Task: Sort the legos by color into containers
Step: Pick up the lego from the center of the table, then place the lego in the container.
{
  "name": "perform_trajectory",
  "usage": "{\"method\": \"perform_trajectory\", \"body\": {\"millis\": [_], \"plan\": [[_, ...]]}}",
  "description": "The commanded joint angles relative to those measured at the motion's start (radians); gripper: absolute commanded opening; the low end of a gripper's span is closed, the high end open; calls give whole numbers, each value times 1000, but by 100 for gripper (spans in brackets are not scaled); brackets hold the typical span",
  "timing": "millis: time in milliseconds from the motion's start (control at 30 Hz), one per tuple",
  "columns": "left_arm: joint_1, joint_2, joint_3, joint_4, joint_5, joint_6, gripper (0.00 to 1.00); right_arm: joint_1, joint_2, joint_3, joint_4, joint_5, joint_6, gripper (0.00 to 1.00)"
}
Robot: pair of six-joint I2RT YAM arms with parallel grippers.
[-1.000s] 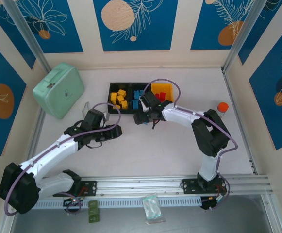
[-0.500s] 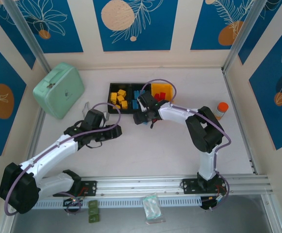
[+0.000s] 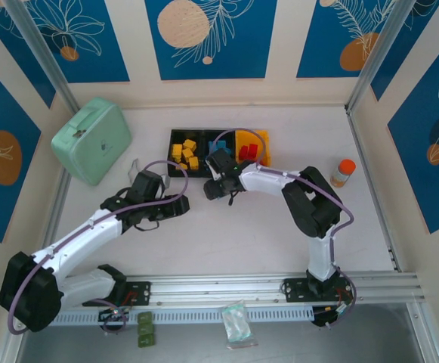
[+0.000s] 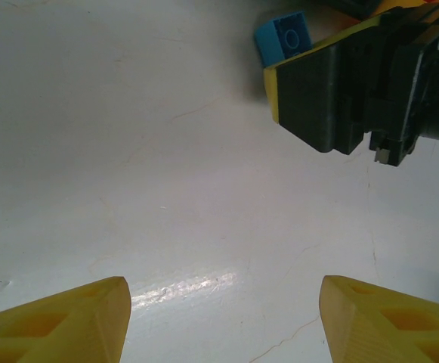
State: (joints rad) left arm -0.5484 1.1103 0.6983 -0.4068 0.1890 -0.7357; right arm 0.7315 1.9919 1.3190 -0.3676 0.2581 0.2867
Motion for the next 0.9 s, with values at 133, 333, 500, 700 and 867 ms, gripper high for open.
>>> {"method": "perform_trajectory", "body": {"millis": [133,333,500,700,867], "plan": [[-6,-12,-17,-9,-14,-5,67,33,-10,30,-48,42,4,33],[-6,-10,-13,4,-2,-3,67,52,-134,-5,-85,20,22,30],[-6,9,17,23,21,5,67,29,-231,27,-173,-8,57,30],[-6,37,69,42,35,16,67,-45,-227,157,-267,-58,106,30],[-5,56,90,52,49,16,67,-108,-126,323,-337,-90,151,30]]}}
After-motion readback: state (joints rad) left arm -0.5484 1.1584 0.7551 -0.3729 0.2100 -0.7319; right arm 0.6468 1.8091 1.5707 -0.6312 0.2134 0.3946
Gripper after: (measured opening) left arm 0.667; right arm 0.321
